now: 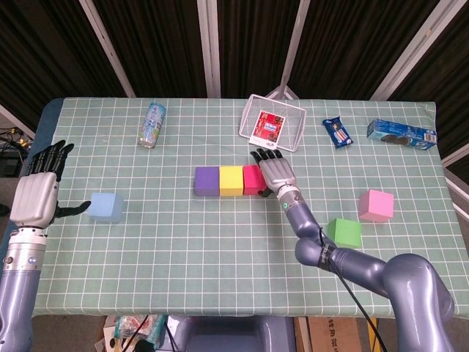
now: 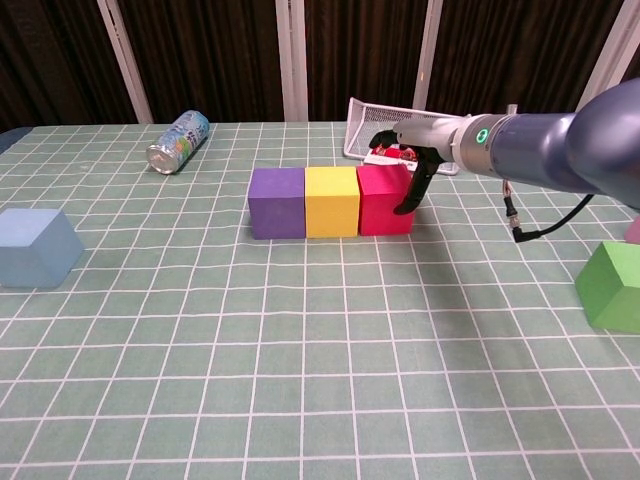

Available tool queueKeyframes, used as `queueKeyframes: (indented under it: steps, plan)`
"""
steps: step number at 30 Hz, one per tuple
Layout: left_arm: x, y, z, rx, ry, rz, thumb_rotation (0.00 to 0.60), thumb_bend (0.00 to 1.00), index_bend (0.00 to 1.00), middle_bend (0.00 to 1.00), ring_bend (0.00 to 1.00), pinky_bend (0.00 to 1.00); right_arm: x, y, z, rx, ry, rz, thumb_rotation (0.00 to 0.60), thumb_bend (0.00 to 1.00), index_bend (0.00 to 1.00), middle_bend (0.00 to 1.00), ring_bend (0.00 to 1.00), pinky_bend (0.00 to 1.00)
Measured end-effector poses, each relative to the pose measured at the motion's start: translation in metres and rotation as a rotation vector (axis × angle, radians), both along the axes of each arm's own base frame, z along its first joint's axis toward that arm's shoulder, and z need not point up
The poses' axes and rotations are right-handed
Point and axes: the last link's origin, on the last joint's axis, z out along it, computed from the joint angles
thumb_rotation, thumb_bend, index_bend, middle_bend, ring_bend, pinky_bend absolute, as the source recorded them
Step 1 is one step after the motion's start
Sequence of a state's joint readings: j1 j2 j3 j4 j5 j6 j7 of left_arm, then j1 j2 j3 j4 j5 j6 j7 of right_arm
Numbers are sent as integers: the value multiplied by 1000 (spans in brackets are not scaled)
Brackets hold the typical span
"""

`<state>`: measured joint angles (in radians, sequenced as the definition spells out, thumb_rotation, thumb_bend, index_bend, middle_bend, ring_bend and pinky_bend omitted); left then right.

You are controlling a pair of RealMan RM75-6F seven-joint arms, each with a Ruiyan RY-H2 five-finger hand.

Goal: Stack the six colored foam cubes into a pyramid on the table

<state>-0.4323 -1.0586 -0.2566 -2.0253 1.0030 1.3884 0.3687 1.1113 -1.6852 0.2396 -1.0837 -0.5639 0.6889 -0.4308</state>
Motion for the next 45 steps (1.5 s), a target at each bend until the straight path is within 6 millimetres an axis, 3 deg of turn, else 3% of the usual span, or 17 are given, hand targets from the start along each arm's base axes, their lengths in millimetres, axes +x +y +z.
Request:
queueKeyframes:
  steps: [13,26,34,45]
  plan:
    - [3,-3,2,-3,-16,-14,600,46,0,0,0,23,4,21,17,-42,-16,2,600,243,0,0,0,0]
    - [11,-9,7,-1,-42,-50,600,46,0,0,0,23,-30,47,49,-83,80,-80,600,242,0,0,0,0]
    - [18,-14,9,-5,-56,-77,600,46,0,0,0,23,-46,67,45,-35,127,-104,600,243,0,0,0,0]
    - [18,-14,9,-8,-63,-79,600,46,0,0,0,23,-50,68,35,-20,140,-125,600,243,0,0,0,0]
